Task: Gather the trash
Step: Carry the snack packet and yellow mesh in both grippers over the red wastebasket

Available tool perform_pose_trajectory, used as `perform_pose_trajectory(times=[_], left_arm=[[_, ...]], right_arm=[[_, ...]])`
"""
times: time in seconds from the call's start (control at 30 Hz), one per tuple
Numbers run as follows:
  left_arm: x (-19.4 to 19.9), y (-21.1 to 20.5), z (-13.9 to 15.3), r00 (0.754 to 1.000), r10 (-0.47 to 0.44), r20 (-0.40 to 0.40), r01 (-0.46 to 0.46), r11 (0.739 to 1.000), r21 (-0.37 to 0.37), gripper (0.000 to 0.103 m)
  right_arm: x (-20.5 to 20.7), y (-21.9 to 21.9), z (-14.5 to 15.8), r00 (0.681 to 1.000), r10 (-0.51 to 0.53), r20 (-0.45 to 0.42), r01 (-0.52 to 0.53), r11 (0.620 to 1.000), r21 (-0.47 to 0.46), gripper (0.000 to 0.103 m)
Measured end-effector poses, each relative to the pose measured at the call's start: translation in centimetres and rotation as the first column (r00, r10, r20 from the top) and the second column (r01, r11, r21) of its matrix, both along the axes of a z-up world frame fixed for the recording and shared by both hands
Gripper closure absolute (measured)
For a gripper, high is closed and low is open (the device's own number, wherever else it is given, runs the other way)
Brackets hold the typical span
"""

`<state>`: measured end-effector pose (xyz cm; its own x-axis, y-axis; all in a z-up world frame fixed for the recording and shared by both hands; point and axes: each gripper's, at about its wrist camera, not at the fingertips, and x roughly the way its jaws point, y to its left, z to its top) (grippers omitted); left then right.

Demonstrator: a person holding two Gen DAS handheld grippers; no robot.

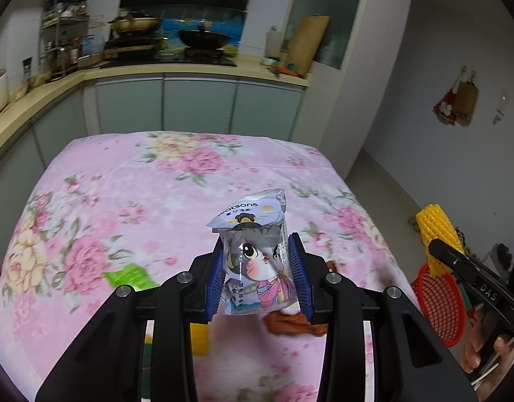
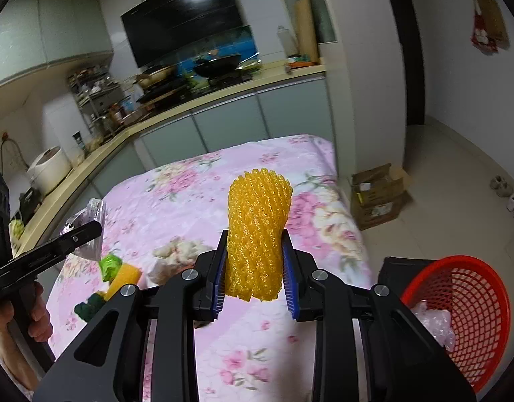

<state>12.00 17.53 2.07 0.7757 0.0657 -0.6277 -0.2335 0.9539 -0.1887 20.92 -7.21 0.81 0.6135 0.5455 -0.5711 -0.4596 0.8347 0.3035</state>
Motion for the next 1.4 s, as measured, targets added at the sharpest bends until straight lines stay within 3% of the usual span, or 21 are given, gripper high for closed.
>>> perform_pose_trajectory(times=[0.33,0.57,0.97,1.4], left_arm=[[3.2,-5.5,-0.6,0.991,-0.13,-0.025,0.13,0.992,-0.004,0.068],[5.3,-10.2,-1.1,0.97,-0.24,-0.048,0.24,0.971,-0.004,0.068],[8.2,-17.5,-1.7,0.914,-0.402,-0.06,0.402,0.916,-0.02,0.068],[11.3,-24.8,-3.6,0.83,-0.544,-0.126,0.539,0.839,-0.076,0.068]], right_arm=[[0.9,-4.7,-0.5,0.994,-0.11,-0.007,0.11,0.994,0.002,0.075],[1.0,-8.1,-1.0,0.982,-0.188,-0.016,0.188,0.982,-0.006,0.075],[0.6,-13.9,-1.8,0.949,-0.315,-0.026,0.314,0.949,-0.017,0.075],[0.7,-18.6,-3.9,0.891,-0.446,-0.08,0.442,0.895,-0.066,0.074]])
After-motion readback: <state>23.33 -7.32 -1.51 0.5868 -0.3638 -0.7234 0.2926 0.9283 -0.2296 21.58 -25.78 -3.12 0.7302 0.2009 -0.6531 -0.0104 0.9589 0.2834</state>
